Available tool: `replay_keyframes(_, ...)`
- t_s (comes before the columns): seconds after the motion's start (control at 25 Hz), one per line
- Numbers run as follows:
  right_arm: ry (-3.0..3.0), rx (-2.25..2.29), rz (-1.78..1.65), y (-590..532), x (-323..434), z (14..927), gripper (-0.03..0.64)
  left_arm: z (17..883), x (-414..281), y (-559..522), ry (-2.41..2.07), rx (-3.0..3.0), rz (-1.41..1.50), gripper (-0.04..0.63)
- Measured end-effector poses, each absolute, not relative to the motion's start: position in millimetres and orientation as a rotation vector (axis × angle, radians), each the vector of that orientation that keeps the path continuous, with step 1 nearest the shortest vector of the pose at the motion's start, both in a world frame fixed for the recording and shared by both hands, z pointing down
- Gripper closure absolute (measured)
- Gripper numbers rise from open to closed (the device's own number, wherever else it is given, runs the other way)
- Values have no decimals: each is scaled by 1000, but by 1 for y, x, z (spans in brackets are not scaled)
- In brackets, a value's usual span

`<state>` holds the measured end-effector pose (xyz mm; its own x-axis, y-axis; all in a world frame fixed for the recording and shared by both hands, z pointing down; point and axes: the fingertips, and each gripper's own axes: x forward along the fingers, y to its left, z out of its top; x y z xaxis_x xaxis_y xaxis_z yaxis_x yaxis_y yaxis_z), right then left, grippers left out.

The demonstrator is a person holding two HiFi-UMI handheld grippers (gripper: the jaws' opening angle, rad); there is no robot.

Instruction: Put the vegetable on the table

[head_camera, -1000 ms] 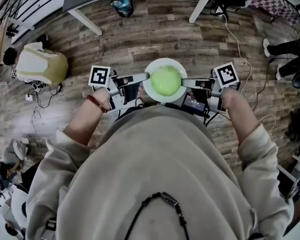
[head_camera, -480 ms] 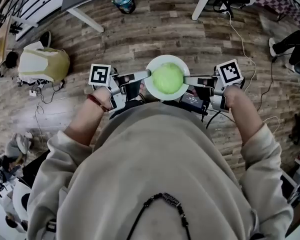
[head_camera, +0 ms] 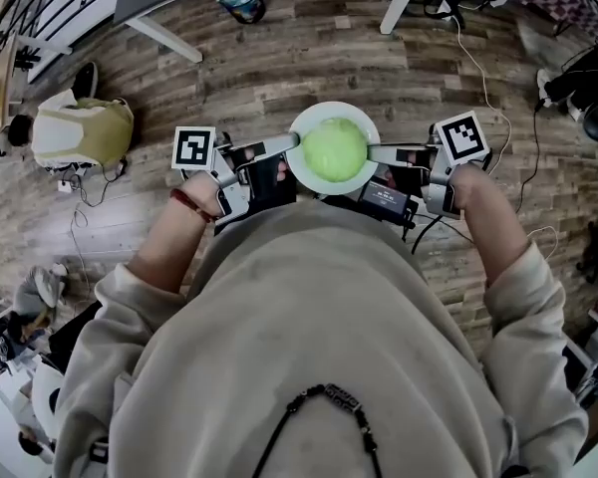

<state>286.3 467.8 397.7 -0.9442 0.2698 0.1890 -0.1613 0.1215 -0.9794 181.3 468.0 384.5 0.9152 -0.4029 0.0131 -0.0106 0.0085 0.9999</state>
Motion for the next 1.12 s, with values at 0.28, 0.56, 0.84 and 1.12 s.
replay_keyframes(0.28, -2107, -65, 1884, 453, 280, 396, 589, 388, 177, 450, -289, 1545, -303, 563)
replay_keyframes(0.56, -2110, -14, 1892, 420, 261, 399, 589, 397, 159, 413, -263, 1558, -293, 565)
replay_keyframes(0.84, -2102, -2, 1862, 381, 204, 390, 589, 386, 101, 376, -254, 1593, -256, 566)
replay_keyframes(1.12, -2120, -24, 1854, 345, 139, 377, 589, 375, 37, 341, -240, 1614, -275, 566)
